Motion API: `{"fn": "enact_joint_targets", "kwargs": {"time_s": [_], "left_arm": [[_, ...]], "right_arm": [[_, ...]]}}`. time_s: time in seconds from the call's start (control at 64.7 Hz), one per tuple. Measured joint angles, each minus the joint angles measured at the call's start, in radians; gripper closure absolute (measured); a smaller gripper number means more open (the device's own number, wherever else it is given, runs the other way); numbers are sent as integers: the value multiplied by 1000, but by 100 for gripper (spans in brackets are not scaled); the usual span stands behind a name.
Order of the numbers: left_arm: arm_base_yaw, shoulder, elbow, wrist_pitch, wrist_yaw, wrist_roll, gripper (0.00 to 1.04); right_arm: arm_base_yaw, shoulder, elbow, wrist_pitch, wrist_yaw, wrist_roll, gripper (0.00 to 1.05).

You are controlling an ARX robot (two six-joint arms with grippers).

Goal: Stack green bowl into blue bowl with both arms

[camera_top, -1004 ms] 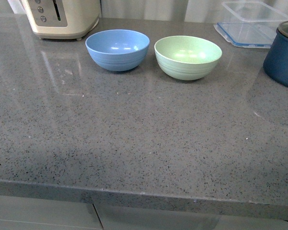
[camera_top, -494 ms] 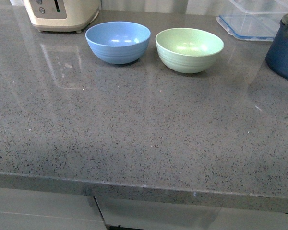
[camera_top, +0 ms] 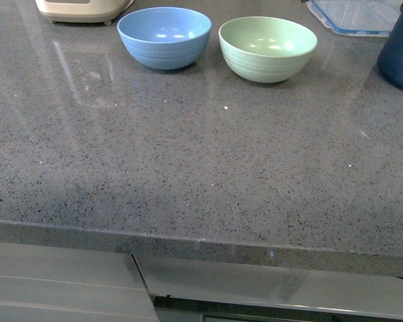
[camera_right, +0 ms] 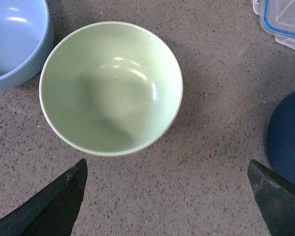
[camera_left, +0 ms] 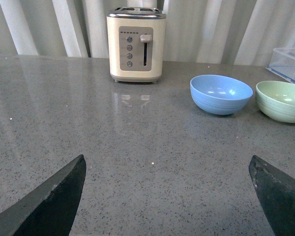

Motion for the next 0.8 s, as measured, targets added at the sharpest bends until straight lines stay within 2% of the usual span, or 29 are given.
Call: {"fn": "enact_joint_targets", "kwargs": {"time_s": [0.417, 0.803], "left_arm": [[0, 0, 0, 0, 0, 0, 7], [0, 0, 0, 0, 0, 0, 7]], "right_arm": [[-7, 233, 253, -43, -19, -26, 10], [-9, 278, 264, -42, -52, -34, 10]]}}
